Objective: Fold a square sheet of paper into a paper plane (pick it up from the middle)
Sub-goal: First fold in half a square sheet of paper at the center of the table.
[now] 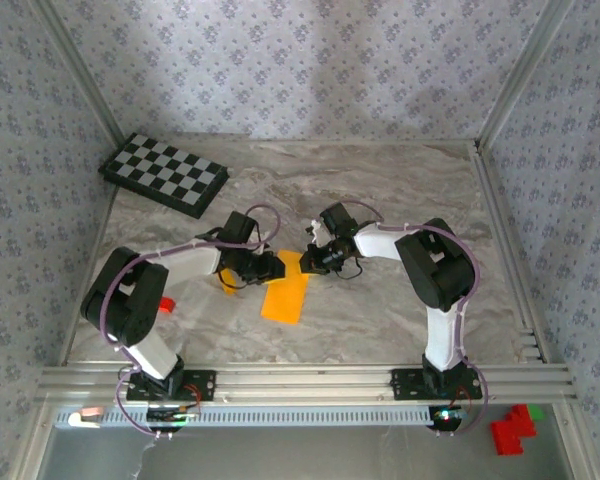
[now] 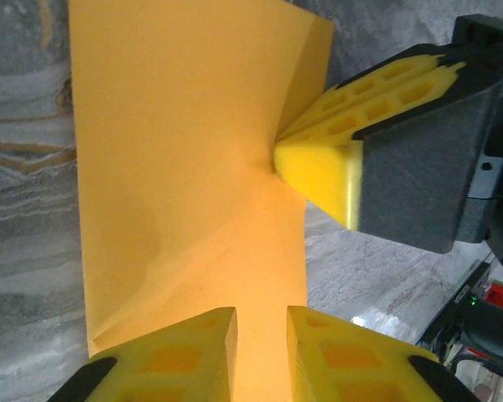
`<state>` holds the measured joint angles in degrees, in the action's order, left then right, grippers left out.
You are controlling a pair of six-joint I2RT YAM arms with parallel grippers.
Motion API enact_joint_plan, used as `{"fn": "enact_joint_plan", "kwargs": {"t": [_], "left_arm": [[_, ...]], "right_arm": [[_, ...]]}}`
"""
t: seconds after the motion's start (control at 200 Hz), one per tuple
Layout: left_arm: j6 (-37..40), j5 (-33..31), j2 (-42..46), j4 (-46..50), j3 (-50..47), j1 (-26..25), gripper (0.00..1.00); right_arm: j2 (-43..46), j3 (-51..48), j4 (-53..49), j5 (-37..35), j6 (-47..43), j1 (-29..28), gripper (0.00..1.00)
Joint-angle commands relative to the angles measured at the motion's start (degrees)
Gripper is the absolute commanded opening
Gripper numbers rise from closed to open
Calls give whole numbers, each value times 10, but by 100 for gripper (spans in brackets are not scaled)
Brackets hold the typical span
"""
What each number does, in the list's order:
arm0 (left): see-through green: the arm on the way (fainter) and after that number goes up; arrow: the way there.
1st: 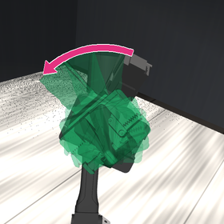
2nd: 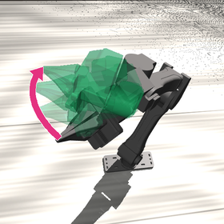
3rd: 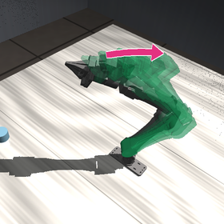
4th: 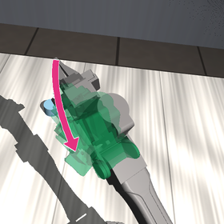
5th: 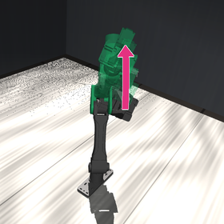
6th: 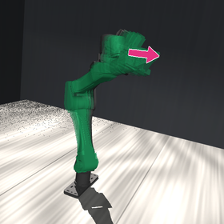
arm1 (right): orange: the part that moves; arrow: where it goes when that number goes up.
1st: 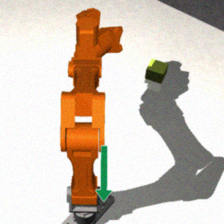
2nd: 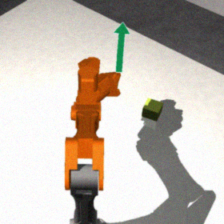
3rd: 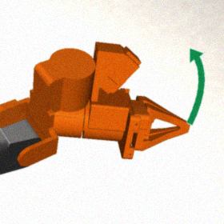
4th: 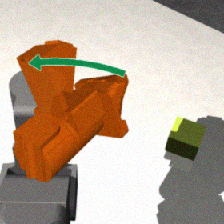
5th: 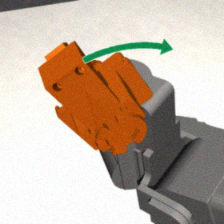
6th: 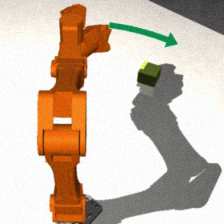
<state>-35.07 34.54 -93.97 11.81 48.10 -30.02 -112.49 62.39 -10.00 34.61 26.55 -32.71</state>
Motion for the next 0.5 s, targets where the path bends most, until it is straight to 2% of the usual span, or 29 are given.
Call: {"fn": "enact_joint_plan", "kwargs": {"t": [0.0,0.495], "left_arm": [[6,11,-6,4,-10,2,20],[25,20,-11,8,-21,22,2]], "right_arm": [[-56,-46,-86,-135,-13,9,9],[-57,-44,-90,-135,-15,11,9]]}}
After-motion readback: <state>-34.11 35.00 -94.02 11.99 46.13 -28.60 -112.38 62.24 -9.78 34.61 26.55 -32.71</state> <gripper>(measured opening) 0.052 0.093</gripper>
